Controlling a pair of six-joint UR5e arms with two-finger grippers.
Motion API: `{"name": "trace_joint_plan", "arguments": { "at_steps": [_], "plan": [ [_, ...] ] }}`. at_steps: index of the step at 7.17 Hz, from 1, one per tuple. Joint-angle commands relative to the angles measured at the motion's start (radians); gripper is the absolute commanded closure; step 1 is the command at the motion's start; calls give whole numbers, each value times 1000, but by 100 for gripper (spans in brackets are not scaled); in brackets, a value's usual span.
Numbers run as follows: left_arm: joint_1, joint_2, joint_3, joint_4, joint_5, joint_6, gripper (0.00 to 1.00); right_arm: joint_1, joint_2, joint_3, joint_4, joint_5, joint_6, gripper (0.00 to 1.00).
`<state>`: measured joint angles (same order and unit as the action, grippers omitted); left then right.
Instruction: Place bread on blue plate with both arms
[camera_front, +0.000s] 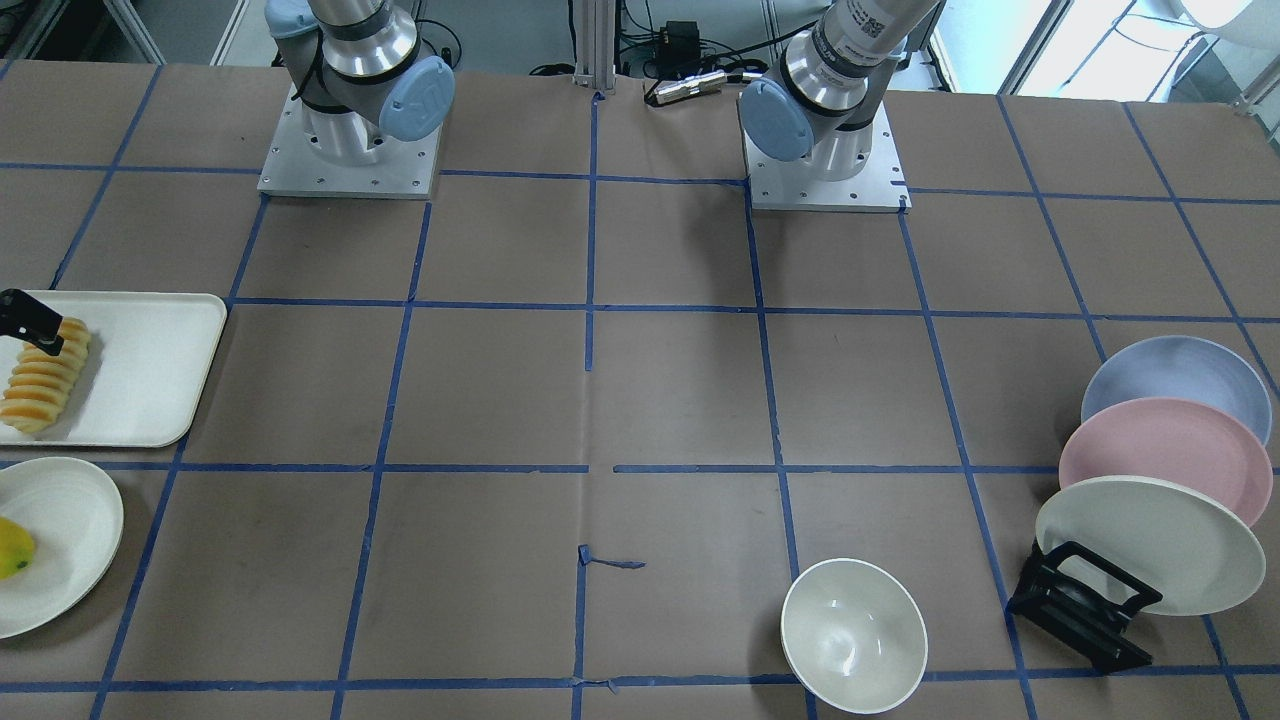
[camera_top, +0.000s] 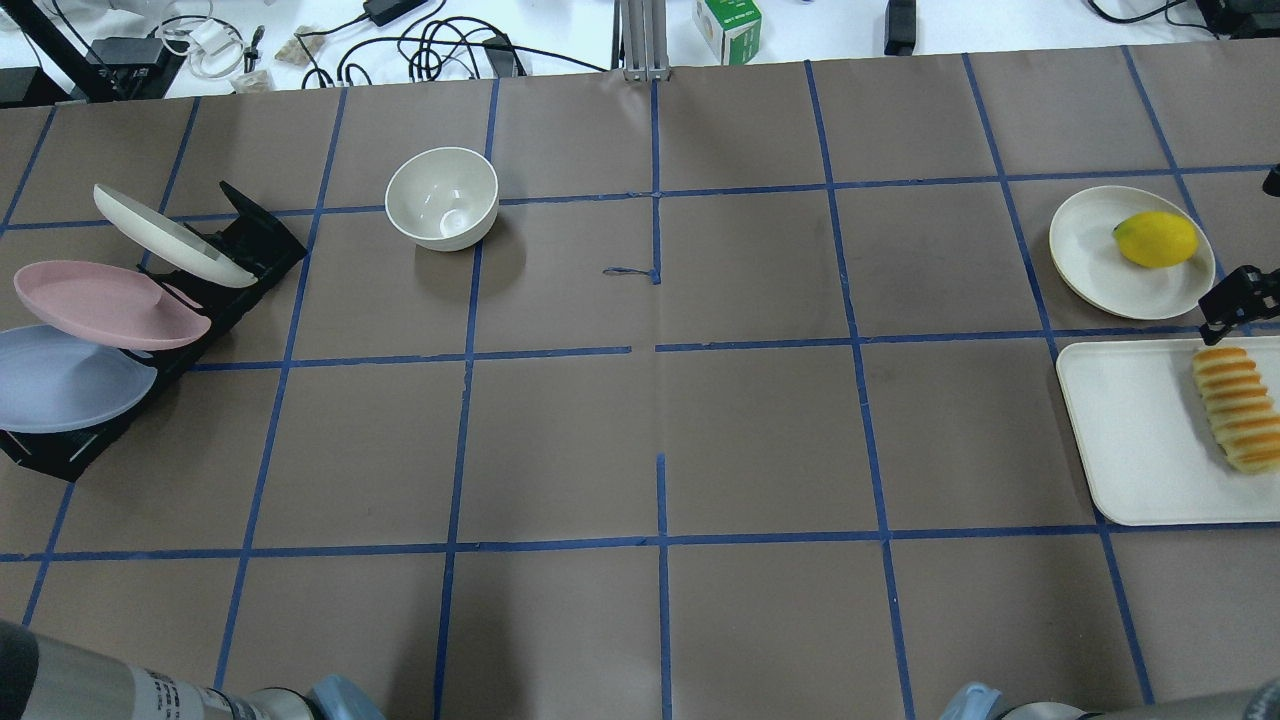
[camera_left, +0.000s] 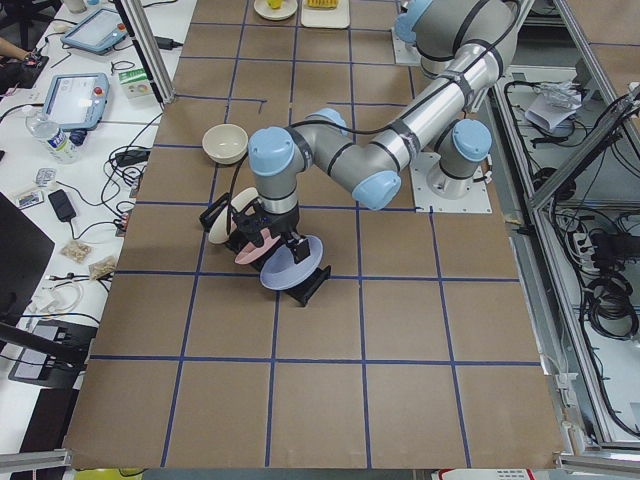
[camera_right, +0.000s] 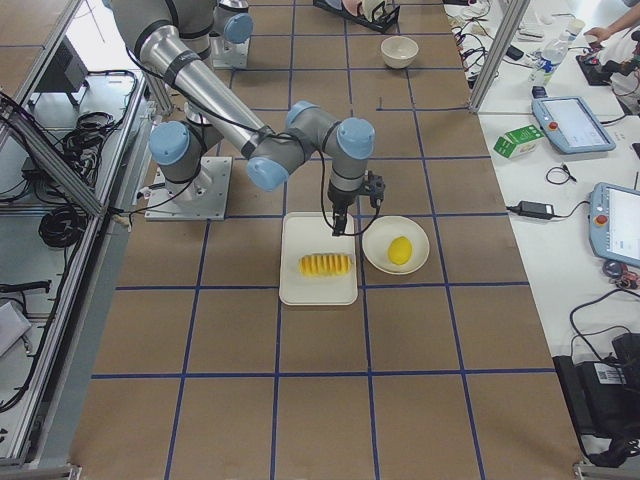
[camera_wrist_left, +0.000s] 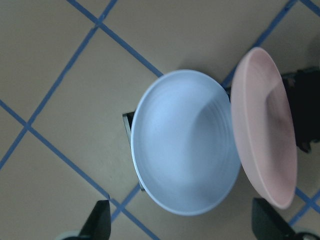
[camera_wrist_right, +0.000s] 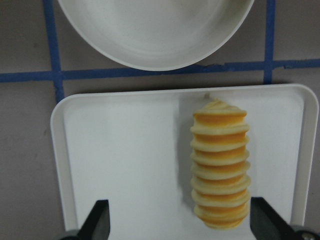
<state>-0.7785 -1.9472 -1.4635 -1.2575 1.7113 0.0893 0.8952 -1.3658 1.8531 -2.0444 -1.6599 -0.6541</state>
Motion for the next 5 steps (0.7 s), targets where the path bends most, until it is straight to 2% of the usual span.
{"name": "trace_joint_plan", "arguments": {
  "at_steps": [1,2,4,5],
  "plan": [
    [4,-67,-9,21,51,-23,7,-70,103,0,-95,11,-50,0],
    [1,-59,-15,9,53,-23,9,-78,143,0,-97,9,-41,0],
    [2,-50,-17,-41,118,-16,38,-78,172,14,-97,9,78,0],
    [2,-59,-18,-43,120,-16,39,-78,194,20,-99,8,80,0]
  ]
}}
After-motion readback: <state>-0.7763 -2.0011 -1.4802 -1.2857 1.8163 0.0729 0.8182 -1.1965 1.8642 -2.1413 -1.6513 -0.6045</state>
